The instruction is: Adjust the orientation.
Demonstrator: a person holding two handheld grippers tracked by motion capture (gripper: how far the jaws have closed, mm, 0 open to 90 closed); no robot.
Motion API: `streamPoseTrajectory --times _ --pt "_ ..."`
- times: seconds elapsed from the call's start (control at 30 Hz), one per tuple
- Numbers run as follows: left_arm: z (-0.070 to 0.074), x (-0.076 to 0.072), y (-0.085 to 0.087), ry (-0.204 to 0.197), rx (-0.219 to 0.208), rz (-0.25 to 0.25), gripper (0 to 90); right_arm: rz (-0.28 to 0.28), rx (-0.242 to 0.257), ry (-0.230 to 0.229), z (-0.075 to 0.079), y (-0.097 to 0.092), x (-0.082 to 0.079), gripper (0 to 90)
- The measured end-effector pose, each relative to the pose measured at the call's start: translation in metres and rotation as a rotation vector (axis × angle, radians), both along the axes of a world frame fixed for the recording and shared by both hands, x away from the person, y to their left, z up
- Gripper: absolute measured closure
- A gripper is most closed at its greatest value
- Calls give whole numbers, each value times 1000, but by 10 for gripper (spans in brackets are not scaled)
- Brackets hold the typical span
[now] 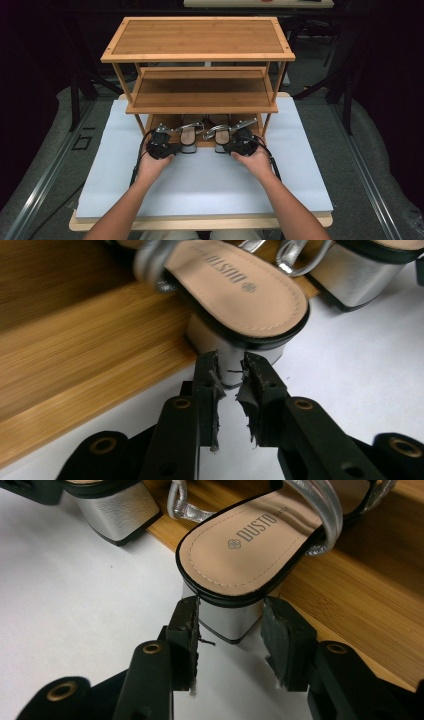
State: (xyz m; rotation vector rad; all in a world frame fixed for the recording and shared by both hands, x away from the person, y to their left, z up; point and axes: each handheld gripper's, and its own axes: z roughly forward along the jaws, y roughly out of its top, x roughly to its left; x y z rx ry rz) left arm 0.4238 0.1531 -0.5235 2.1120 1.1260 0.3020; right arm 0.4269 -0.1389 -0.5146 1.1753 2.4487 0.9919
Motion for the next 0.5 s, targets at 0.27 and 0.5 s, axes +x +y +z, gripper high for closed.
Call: streamPoseTrajectory --times 0.27,0.5 --pt "0 -1 -4 -2 -8 -4 772 -5 23 1 -1 8 -1 597" --pt "-3 -1 -7 -3 -43 -4 772 -11 29 -4 -2 14 -2 584"
